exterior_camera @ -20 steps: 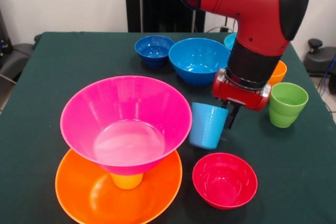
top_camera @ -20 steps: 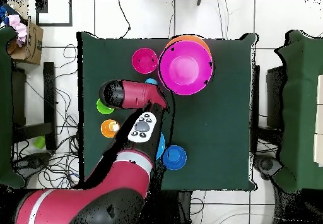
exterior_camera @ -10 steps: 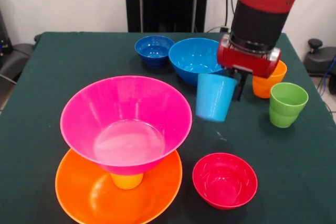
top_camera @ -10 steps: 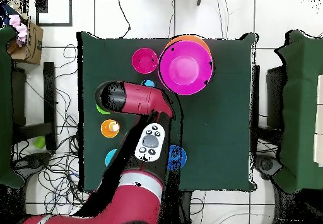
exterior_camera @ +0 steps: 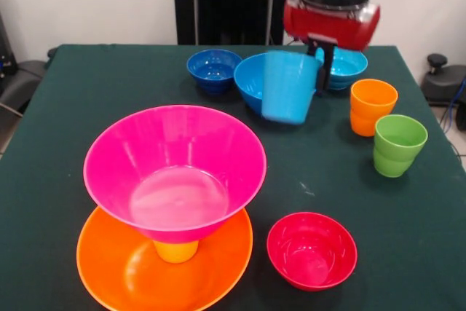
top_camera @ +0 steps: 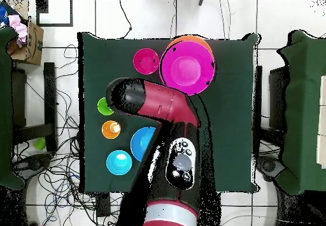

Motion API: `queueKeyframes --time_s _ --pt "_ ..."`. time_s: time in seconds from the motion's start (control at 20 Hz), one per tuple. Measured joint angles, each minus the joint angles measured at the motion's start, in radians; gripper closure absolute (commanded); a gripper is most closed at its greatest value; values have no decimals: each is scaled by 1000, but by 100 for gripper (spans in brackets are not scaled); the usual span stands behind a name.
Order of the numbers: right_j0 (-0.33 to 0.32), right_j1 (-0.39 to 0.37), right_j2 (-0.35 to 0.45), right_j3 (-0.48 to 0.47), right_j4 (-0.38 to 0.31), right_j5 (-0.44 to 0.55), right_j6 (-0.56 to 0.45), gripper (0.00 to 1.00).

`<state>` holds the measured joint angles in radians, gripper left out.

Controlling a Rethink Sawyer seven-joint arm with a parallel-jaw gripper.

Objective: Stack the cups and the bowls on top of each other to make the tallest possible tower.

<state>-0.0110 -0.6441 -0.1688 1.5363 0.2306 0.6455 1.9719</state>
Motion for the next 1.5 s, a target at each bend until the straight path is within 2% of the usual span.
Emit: queueKeyframes --time_s 0.5,0.75,0.9,1.1,1.15,1.25,1.3,1.5 --pt "-87 -175 45 10 -2 256 0 100" --pt "-127 -220 62 -23 -29 352 0 100" --pt "-169 -219 65 -54 -87 361 -2 100" --pt "-254 -199 75 -87 -203 331 -25 100" --pt "-292 -188 81 -95 -249 308 -38 100" --pt "-325 -178 87 -98 -284 286 -51 100" --pt "-371 -165 100 -99 -326 254 -74 100" --pt "-445 -144 130 -99 -375 224 -116 100"
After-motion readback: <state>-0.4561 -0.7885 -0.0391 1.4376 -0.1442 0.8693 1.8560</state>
